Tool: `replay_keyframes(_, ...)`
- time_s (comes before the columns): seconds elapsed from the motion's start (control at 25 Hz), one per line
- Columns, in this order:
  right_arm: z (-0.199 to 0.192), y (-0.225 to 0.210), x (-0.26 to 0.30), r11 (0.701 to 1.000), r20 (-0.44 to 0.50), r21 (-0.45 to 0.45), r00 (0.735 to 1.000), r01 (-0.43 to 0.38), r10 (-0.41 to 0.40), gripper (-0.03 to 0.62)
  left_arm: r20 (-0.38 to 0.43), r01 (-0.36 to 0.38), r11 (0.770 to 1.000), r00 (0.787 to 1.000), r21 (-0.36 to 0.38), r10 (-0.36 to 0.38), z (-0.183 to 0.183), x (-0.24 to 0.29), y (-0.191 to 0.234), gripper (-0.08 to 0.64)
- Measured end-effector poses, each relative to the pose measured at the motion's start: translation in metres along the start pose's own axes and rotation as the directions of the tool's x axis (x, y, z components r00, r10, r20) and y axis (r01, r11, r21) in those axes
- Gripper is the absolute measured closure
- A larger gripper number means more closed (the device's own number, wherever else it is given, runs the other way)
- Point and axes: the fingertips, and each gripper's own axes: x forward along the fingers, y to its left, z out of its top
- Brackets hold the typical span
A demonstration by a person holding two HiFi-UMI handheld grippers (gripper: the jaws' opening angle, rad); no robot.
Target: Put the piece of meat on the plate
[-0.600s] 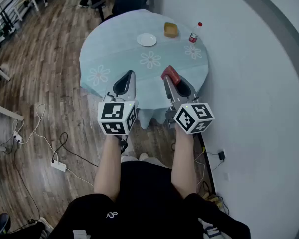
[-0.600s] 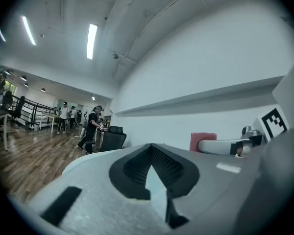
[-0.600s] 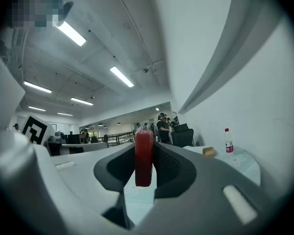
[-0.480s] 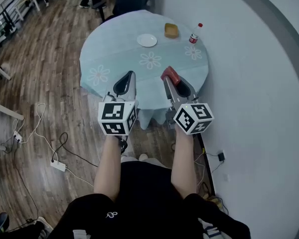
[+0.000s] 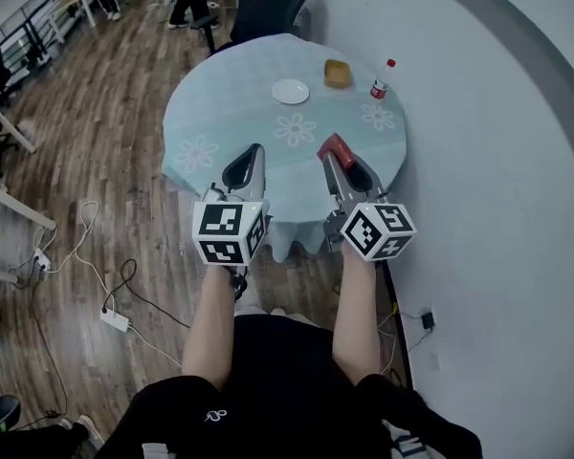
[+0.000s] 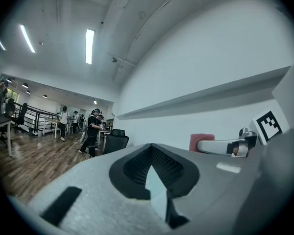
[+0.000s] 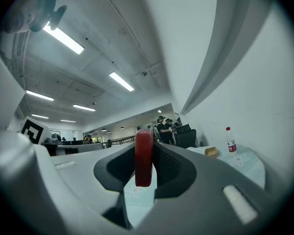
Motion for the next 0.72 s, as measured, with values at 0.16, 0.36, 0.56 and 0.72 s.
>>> replay_keyframes(0.16, -0.003, -0.005, 0.005, 0.999, 0.008, 0.036, 1.0, -0.023, 0.023, 0.489, -0.009, -0.029, 0.999, 1.0, 0.016, 0.029, -0.002, -0.005, 0.002, 0.566)
replay_keyframes(0.36, -0.01, 0.002, 0.015, 0.996, 0.019, 0.068, 0.998, -0.058, 0.057, 0.489, -0.023, -0.08, 0.996, 0.996, 0.025, 0.081, -0.005, -0.016, 0.017, 0.566)
replay_keyframes(0.56, -0.027, 0.011, 0.037, 0.993, -0.003, 0.076, 0.996, -0.087, 0.088, 0.489, -0.045, -0.104, 0.994, 0.993, 0.018, 0.105, -0.017, -0.013, 0.039, 0.566)
replay_keyframes(0.72, -0.042, 0.001, 0.061, 0.997, -0.031, 0.052, 0.998, -0.058, 0.06, 0.488, -0.057, -0.085, 0.996, 0.995, -0.018, 0.084, -0.032, 0.014, 0.059, 0.566)
